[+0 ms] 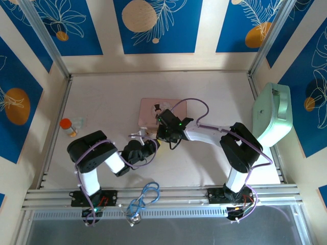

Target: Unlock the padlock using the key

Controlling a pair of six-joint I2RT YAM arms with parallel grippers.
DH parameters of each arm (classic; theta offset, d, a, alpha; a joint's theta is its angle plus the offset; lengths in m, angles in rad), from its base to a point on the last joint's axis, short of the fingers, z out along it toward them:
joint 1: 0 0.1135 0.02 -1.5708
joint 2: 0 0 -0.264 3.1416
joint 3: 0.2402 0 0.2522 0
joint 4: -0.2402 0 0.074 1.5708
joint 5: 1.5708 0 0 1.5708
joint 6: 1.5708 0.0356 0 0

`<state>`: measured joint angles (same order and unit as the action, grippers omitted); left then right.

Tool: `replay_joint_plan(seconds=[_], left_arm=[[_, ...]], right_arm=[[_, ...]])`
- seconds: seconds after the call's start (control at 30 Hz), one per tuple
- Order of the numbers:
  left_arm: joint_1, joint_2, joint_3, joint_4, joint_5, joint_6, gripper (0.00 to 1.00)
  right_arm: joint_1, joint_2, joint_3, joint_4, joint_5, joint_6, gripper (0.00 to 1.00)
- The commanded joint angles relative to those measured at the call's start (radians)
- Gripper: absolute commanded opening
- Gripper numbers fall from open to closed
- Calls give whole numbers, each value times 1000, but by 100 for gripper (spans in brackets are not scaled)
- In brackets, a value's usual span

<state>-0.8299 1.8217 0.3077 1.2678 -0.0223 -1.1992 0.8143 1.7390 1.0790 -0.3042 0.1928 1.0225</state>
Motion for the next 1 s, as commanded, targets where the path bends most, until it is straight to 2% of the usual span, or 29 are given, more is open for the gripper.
replay_joint_plan(seconds=[0.0, 0.43, 0.97], left_arm=[[19, 29, 21, 37, 7, 9, 17], [22, 27, 54, 3, 37, 23, 0], [11, -67, 123, -209, 32, 125, 3]], right_arm=[[6, 31, 6, -40, -81, 11, 7], [6, 55, 32, -83, -123, 59, 5], [12, 84, 53, -131, -158, 96, 3]])
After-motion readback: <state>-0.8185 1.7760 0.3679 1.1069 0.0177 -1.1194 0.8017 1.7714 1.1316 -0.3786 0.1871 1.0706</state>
